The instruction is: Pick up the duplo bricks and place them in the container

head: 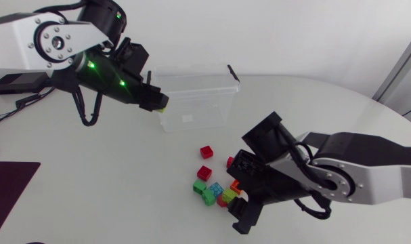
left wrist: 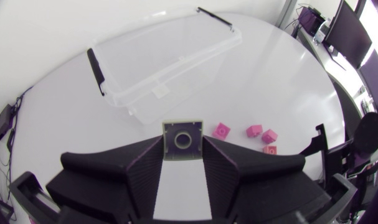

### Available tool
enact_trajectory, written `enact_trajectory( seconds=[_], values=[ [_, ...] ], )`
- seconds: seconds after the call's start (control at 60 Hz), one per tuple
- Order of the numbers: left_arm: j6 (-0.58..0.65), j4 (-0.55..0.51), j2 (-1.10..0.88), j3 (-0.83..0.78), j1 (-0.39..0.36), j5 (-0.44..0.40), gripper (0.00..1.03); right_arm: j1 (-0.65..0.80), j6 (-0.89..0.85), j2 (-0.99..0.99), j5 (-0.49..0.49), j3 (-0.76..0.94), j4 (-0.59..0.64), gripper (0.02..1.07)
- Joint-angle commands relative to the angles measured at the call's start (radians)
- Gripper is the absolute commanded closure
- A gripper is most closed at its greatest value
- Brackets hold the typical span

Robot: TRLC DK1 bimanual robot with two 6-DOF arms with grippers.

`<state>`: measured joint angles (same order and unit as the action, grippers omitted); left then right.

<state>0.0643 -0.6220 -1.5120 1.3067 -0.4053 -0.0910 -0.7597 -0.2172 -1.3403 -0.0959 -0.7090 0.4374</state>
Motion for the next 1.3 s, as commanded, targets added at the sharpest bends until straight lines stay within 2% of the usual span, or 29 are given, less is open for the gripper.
enact_trajectory(
  seconds=[0.0, 0.167, 0.217, 0.283, 0.333, 0.383, 0.567, 0.683, 0.8, 0.817, 0.867, 0.883, 0.917, 0.933, 0.95, 0.983, 1.217, 1.283],
  values=[
    [-0.001, 0.025, 0.004, 0.031, 0.003, -0.021, 0.85, -0.016, 0.002, -0.043, 0.021, -0.015, -0.019, 0.43],
    [-0.018, 0.125, -0.017, 0.031, -0.001, -0.029, 0.85, -0.016, -0.001, -0.086, 0.027, -0.014, -0.055, 0.46],
    [-0.024, 0.174, -0.025, 0.029, -0.001, -0.029, 0.85, -0.016, -0.002, -0.097, 0.032, -0.010, -0.069, 0.55],
    [-0.034, 0.220, -0.033, 0.032, 0.002, -0.029, 0.85, -0.020, -0.005, -0.105, 0.033, -0.010, -0.075, 0.59],
    [-0.044, 0.249, -0.043, 0.039, 0.006, -0.029, 0.85, -0.020, -0.004, -0.106, 0.033, -0.015, -0.078, 0.70],
    [-0.050, 0.292, -0.066, 0.054, 0.014, -0.029, 0.85, -0.013, -0.007, -0.109, 0.030, -0.018, -0.077, 0.76],
    [-0.061, 0.416, -0.143, 0.078, 0.036, -0.029, 0.84, 0.014, -0.028, -0.063, 0.030, -0.037, -0.035, 0.78],
    [-0.061, 0.496, -0.224, 0.117, 0.060, -0.027, 0.75, 0.026, -0.036, -0.025, 0.028, -0.069, 0.006, 0.78],
    [-0.060, 0.512, -0.281, 0.158, 0.074, -0.027, 0.75, 0.028, -0.036, -0.007, 0.028, -0.090, 0.020, 0.78],
    [-0.057, 0.513, -0.290, 0.166, 0.074, -0.027, 0.73, 0.028, -0.036, -0.005, 0.028, -0.093, 0.021, 0.78],
    [-0.057, 0.508, -0.318, 0.189, 0.076, -0.015, 0.52, 0.045, -0.036, 0.004, 0.028, -0.119, 0.034, 0.78],
    [-0.057, 0.504, -0.326, 0.197, 0.076, -0.012, 0.38, 0.057, -0.039, 0.007, 0.028, -0.133, 0.043, 0.78],
    [-0.055, 0.495, -0.333, 0.207, 0.076, -0.006, 0.24, 0.066, -0.045, 0.010, 0.028, -0.152, 0.050, 0.78],
    [-0.054, 0.492, -0.336, 0.209, 0.076, -0.006, 0.21, 0.077, -0.050, 0.012, 0.027, -0.161, 0.057, 0.78],
    [-0.050, 0.487, -0.338, 0.212, 0.076, -0.004, 0.11, 0.089, -0.056, 0.012, 0.024, -0.176, 0.061, 0.78],
    [-0.049, 0.485, -0.338, 0.212, 0.077, -0.004, 0.05, 0.105, -0.057, 0.013, 0.019, -0.193, 0.067, 0.78],
    [-0.037, 0.456, -0.229, 0.167, 0.100, -0.006, 0.05, 0.207, -0.067, -0.013, -0.004, -0.386, 0.096, 0.78],
    [0.008, 0.426, -0.139, 0.105, 0.099, -0.055, 0.05, 0.240, -0.067, -0.039, -0.008, -0.455, 0.093, 0.78]
  ],
)
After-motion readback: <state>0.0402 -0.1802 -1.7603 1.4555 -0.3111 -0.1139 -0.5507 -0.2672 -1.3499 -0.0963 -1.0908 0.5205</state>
